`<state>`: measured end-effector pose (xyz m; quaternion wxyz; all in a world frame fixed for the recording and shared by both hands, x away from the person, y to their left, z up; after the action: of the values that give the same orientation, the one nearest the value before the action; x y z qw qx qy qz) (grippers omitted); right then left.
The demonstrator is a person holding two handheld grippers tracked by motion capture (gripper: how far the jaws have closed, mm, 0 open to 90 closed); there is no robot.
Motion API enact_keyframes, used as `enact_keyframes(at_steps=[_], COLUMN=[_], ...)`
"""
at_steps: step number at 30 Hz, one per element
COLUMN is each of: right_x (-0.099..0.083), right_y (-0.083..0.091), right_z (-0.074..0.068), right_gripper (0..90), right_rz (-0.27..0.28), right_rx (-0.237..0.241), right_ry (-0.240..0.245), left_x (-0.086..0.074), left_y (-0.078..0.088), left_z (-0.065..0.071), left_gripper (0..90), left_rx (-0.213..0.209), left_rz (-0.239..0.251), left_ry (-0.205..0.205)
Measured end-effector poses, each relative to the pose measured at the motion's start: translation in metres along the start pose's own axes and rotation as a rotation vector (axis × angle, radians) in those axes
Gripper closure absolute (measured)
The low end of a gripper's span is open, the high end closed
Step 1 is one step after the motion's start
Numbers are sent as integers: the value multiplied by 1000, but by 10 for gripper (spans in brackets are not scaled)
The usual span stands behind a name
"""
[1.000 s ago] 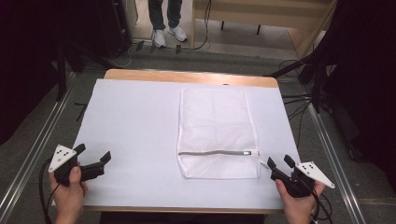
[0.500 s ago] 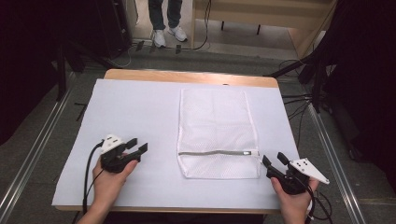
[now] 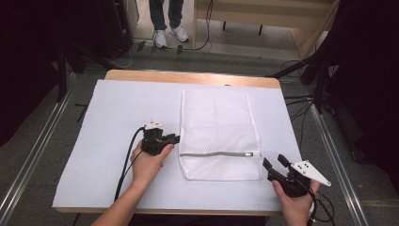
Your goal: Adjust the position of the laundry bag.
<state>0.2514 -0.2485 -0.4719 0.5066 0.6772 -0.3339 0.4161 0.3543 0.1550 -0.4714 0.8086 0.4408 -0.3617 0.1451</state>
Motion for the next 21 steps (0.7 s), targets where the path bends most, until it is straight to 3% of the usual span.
enact_keyframes(at_steps=[8,10,15,18,21], right_x=[-1,0,-1,-1,-1], right_y=[0,0,0,0,-1], right_z=[-1,-1,-1,-1,-1], right_gripper=[388,388,388,388,388], right_rz=[-4,-3,-4,-6,-9], right_rx=[7,9,11,11,14], right_ry=[0,3,4,1,0], left_x=[3,3,3,1,1], left_y=[-17,-21,-26,-29,-30], left_z=[6,8,10,13,12], left_gripper=[741,743,750,801,900], left_rx=[15,41,60,77,61], left_rz=[-44,-46,-62,-65,-71], left_ry=[5,1,5,-8,-12])
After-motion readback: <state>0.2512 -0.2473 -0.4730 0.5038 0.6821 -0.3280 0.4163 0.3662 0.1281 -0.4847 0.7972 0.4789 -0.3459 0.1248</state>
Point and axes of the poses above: each handheld gripper's, and its own axes: y roughly backward along the jaws, x roughly out of its top, z roughly to its right, the point moved 2 cm from there along -y, roughly forward along the jaws, and after that the axes turned 3 degrees about -x, right-handed, at the moved point
